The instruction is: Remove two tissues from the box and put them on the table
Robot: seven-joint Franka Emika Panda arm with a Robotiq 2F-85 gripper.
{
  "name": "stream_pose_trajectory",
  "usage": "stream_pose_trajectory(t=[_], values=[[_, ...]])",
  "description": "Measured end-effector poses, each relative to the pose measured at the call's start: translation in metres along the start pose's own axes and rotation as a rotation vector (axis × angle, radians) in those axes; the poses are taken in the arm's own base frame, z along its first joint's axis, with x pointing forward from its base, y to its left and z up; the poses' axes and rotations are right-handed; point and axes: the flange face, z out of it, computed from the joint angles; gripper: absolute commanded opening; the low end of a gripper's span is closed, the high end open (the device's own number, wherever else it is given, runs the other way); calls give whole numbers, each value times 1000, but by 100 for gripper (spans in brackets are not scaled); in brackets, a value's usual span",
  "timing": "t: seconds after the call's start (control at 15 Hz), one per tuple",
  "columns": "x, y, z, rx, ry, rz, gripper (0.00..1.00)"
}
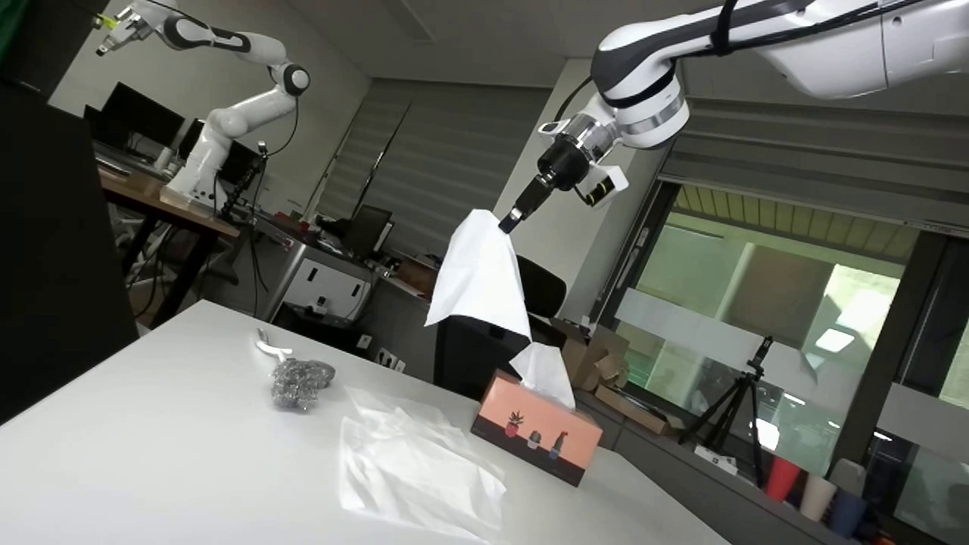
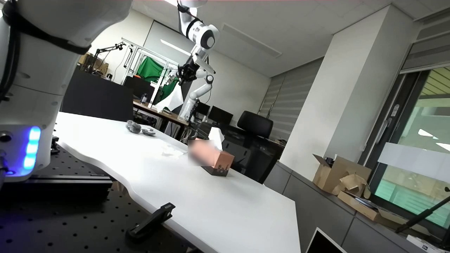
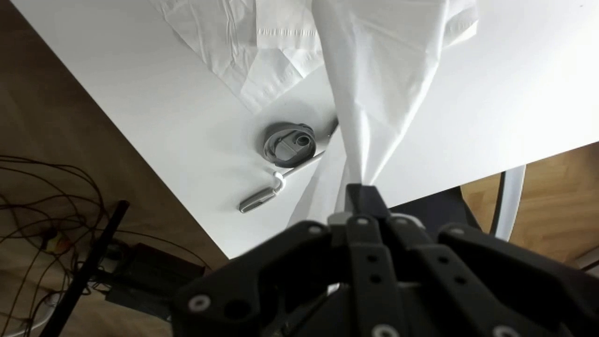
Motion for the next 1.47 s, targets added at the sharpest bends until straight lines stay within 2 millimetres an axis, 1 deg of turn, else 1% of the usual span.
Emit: stream_pose_trajectory(t=[0.27,0.67,0.8,1.0,1.13,1.27,1.4,1.47], values=[[-4,4,5,4,-3,7,1],[-4,4,5,3,-2,7,0],[-1,1,9,12,-2,-10,0],[11,-16,27,52,3,-86,0],[22,-35,43,115,38,-168,0],[28,-53,58,200,84,-254,0],[24,-62,67,281,119,-340,0],[18,-62,70,313,129,-374,0]])
